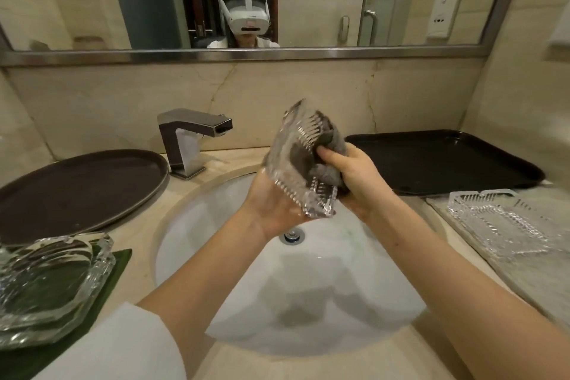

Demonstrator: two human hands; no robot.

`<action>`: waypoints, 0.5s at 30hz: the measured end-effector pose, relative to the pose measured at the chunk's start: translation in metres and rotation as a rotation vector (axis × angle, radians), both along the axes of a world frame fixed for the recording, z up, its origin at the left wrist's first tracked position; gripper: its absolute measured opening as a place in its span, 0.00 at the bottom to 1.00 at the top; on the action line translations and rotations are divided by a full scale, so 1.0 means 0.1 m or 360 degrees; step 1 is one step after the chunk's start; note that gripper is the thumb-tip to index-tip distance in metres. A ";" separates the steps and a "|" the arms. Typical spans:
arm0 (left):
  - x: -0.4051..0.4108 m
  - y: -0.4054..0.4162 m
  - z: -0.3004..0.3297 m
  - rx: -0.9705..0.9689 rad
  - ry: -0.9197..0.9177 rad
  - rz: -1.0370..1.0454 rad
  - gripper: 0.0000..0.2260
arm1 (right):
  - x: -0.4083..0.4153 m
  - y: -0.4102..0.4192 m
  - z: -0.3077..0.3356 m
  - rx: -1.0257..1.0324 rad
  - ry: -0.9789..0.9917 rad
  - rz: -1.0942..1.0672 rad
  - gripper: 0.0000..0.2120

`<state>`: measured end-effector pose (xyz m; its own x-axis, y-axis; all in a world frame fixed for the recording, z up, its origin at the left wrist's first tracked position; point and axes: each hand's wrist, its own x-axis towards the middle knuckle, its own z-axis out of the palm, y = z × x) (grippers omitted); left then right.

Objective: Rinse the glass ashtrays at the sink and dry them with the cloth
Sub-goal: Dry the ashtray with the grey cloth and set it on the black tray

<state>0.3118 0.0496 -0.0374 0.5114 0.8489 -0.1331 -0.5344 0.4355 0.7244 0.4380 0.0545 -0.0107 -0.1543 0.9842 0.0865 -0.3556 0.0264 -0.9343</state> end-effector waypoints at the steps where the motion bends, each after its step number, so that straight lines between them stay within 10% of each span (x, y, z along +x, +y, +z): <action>1: -0.01 -0.01 0.00 0.0042 -0.0022 -0.0070 0.31 | -0.02 -0.01 -0.02 0.0048 -0.0193 -0.0067 0.03; 8: 0.05 0.00 -0.01 -0.0142 -0.0177 0.0114 0.28 | -0.07 0.06 -0.19 0.0381 -0.1821 -0.0636 0.19; 15: 0.14 0.02 0.03 -0.0161 -0.0147 0.0609 0.14 | -0.24 -0.10 -0.13 0.0551 -0.0925 -0.0655 0.14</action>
